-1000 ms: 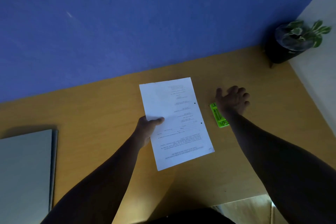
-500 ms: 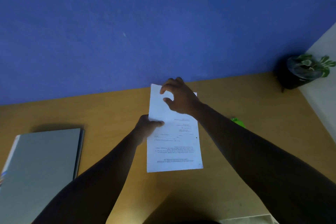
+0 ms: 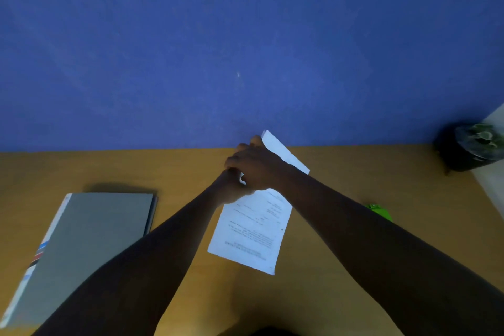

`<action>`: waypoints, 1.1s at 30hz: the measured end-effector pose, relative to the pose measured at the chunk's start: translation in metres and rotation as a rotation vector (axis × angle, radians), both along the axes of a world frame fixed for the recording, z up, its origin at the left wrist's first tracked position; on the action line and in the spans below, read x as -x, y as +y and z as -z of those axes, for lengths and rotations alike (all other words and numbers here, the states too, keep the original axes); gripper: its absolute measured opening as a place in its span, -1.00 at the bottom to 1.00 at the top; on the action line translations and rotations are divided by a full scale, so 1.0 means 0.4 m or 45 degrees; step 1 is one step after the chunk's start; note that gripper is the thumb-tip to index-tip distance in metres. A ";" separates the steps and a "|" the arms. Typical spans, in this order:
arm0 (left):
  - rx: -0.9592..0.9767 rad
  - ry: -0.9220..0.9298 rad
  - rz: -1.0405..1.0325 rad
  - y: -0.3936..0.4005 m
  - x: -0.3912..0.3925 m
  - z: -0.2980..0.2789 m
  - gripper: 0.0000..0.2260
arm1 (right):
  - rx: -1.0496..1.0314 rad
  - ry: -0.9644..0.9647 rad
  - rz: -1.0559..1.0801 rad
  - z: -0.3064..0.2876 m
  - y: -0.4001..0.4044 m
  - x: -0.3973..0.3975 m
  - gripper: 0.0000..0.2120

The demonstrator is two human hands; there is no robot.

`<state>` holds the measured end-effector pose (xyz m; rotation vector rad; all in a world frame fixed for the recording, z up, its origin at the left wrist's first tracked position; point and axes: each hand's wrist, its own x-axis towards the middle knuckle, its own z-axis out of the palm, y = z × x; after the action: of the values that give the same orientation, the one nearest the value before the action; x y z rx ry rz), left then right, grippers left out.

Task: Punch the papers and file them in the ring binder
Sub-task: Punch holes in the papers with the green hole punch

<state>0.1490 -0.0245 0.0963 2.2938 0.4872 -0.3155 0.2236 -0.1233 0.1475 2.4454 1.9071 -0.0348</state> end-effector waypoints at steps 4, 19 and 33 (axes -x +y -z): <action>-0.087 0.018 0.086 0.025 0.004 -0.022 -0.48 | 0.057 0.021 0.116 -0.032 -0.006 0.003 -0.54; -0.233 0.014 0.237 0.116 0.015 -0.078 -0.73 | -0.040 0.161 0.425 -0.020 -0.077 -0.040 -0.69; -0.195 -0.223 -0.644 0.229 0.081 -0.035 -0.44 | -0.334 0.446 1.156 0.013 -0.215 -0.117 -0.79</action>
<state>0.1167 0.0669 0.1104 2.2209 0.9982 0.1756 0.2705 -0.2094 0.1423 3.4391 0.7186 -0.2643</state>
